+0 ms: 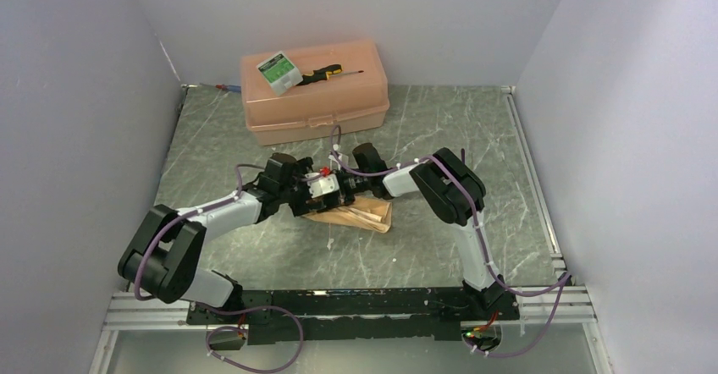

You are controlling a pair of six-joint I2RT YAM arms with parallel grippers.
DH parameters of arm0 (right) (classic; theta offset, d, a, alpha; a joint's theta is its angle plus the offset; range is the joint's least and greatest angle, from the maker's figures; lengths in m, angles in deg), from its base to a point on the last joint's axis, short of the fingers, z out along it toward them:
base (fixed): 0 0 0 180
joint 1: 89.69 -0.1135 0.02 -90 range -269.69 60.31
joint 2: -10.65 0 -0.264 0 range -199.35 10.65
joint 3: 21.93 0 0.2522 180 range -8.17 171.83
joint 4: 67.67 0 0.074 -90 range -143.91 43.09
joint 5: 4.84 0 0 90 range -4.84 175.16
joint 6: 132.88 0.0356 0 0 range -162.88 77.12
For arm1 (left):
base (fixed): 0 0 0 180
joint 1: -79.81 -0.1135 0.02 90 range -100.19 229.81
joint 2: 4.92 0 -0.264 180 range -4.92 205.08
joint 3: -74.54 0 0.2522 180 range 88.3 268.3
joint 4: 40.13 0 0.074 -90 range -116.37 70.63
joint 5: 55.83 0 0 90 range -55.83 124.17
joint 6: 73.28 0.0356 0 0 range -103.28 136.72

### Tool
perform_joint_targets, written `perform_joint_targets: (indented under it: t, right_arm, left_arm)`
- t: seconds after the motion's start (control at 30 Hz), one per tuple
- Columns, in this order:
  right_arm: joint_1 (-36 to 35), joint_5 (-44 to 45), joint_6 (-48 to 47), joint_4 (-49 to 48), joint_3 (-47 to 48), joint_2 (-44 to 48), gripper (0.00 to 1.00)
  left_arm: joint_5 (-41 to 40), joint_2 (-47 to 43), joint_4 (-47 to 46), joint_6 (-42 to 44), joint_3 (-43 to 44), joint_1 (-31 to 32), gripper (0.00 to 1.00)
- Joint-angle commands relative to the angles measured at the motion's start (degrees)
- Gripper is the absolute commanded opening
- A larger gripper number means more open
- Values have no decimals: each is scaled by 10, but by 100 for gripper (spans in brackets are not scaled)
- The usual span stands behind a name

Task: Fold the napkin into a case and place the utensils inside
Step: Grasp the top corner of the smaller rectangle folded napkin from the folded napkin.

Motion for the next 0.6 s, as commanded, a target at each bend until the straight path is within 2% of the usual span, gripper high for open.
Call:
perform_joint_targets:
  t: [0.0,0.33,0.4,0.5,0.57]
  right_arm:
    - [-6,63,-40,103,-39,-17,0]
    - [-8,49,-36,98,-47,8,0]
    - [-8,44,-33,96,-40,7,0]
    - [-7,34,-24,98,-26,1,0]
    - [-7,30,-21,98,-20,-3,0]
  left_arm:
    - [-9,15,-56,19,-1,1,94]
    - [5,33,-66,29,-8,12,92]
    - [7,32,-56,41,-7,15,80]
    - [4,28,-51,61,-9,23,55]
    - [-5,24,-52,69,-12,29,48]
